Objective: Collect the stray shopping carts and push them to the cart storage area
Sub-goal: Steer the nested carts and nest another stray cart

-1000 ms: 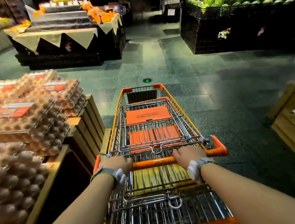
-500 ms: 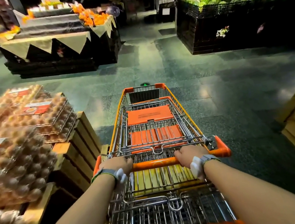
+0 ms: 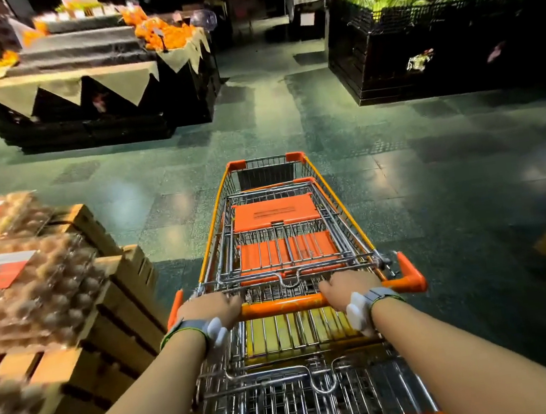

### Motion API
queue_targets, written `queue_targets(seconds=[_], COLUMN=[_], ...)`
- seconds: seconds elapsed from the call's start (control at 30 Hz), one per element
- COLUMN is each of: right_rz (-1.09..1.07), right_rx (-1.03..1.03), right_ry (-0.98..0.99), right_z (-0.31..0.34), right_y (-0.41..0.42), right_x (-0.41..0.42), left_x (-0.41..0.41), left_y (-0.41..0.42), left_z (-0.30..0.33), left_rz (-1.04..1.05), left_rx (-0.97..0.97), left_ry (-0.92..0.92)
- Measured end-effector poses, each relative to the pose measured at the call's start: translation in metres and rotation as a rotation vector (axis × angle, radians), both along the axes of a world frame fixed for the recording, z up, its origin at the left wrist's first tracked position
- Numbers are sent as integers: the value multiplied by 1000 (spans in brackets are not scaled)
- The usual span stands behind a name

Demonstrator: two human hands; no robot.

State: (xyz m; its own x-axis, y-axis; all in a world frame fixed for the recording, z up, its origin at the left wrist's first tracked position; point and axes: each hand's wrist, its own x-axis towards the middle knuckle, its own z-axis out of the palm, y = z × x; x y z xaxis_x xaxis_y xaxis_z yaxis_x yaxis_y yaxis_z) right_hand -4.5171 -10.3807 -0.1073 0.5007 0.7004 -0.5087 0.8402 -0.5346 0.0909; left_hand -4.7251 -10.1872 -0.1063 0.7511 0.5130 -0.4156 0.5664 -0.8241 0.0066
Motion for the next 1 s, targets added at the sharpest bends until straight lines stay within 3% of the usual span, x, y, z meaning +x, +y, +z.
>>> queue_targets(seconds=[0.2, 0.4, 0.77, 1.0], right_rz=[-48, -60, -30, 9], right_rx=[28, -10, -36, -37], right_ry=[8, -3, -27, -73], right_z=[-1, -2, 1, 4], right_y=[54, 116, 246, 329], right_x=[76, 152, 293, 378], left_x=[76, 152, 303, 397], left_y=[44, 107, 258, 346], left_z=[5, 7, -5, -1], left_rz=[94, -100, -171, -143], left_rx=[-31, 21, 12, 2], left_ry=[-53, 12, 91, 23])
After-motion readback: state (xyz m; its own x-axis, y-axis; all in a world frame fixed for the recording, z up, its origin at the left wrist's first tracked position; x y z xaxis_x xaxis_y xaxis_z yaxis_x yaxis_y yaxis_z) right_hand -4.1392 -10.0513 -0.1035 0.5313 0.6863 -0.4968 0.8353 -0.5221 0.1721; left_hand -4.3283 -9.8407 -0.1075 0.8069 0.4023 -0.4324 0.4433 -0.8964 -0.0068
